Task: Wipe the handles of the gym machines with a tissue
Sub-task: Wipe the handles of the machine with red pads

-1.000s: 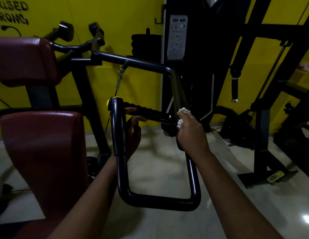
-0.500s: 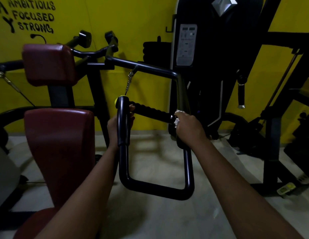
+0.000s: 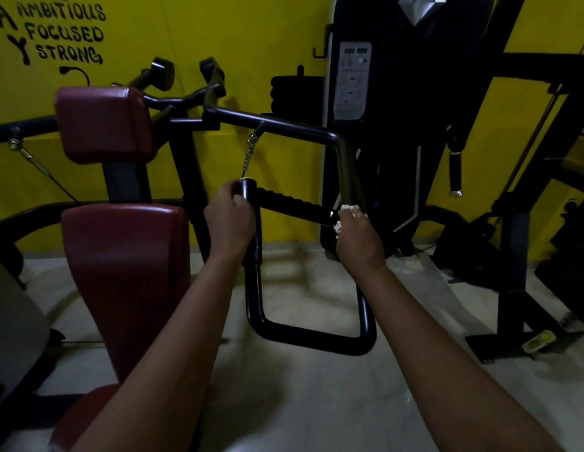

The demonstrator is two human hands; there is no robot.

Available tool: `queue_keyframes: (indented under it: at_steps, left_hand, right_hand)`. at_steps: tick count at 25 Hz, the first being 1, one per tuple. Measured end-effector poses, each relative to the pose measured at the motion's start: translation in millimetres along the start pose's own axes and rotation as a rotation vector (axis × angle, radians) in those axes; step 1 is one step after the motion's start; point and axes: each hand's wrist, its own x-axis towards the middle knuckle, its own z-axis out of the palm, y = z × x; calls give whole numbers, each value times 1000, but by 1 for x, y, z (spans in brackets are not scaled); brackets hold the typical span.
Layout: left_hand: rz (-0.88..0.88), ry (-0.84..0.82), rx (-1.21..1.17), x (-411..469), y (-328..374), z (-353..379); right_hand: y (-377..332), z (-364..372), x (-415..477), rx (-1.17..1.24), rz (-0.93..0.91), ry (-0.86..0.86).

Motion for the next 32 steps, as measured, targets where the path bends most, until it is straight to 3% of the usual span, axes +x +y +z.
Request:
queue_keyframes:
  at_steps: [3, 5, 7, 10, 13, 15, 18, 20, 25, 30, 32]
  left_hand:
    - [298, -42, 396, -21, 17, 11]
    - [486, -168, 672, -31, 22, 26]
    - [578, -352, 780, -40, 29, 44]
    - [535, -577, 849, -44, 32, 67]
    - [455, -707, 976, -34, 25, 84]
    - [452, -719, 1077, -33, 25, 91]
    - [464, -679, 1151, -38, 26, 100]
    - [445, -665, 1150, -41, 24, 102]
    - [434, -677, 1182, -38, 22, 105]
    - [411, -699, 1208, -40, 27, 108]
    - [387, -738, 1196, -42, 28, 109]
  right_hand:
    - [-1, -2, -22, 58, 13, 76]
    - [0, -5, -13, 19, -16, 3]
    - [5, -7, 4, -16, -79, -130]
    - [15, -26, 4, 145, -67, -162]
    - [21, -45, -35, 359, -57, 83]
    - [20, -40, -47, 309, -28, 169]
    - [17, -25, -17, 212, 82, -89]
    - [18, -21, -3, 236, 91, -166]
    - [14, -16, -44, 258, 211, 146]
    - [18, -16, -35, 553, 390, 55]
    - [21, -18, -39, 733, 559, 67]
